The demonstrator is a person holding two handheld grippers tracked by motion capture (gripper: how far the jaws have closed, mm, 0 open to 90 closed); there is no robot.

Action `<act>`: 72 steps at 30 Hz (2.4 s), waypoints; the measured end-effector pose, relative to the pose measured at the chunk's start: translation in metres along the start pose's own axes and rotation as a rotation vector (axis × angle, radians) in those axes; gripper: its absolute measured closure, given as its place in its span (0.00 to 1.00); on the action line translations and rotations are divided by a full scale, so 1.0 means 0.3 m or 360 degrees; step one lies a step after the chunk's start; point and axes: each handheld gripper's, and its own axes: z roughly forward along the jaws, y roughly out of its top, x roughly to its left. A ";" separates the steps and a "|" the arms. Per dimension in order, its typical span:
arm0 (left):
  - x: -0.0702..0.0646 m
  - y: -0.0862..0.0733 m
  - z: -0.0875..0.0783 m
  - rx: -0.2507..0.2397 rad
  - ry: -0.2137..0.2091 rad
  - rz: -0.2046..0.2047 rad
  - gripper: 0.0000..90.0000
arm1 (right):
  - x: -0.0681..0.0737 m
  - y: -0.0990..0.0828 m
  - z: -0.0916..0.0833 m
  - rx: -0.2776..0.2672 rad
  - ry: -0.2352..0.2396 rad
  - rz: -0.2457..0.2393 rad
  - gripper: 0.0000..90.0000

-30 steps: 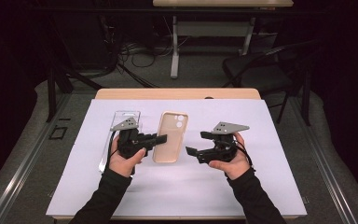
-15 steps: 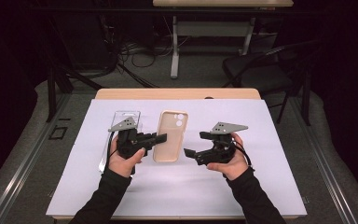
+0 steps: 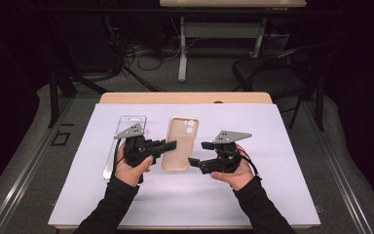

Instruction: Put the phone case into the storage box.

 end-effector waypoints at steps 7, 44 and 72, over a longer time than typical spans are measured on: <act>-0.003 -0.004 0.006 -0.0004 -0.0018 -0.0006 0.90 | 0.007 -0.008 0.011 -0.0004 0.0052 0.0035 0.44; -0.008 -0.015 0.020 -0.0005 -0.0062 -0.0011 0.90 | -0.033 -0.035 0.016 -0.0054 0.0184 0.0308 0.75; -0.004 -0.023 0.027 0.0004 -0.0060 -0.0021 0.90 | -0.040 -0.048 0.018 -0.0110 0.0210 0.0408 0.88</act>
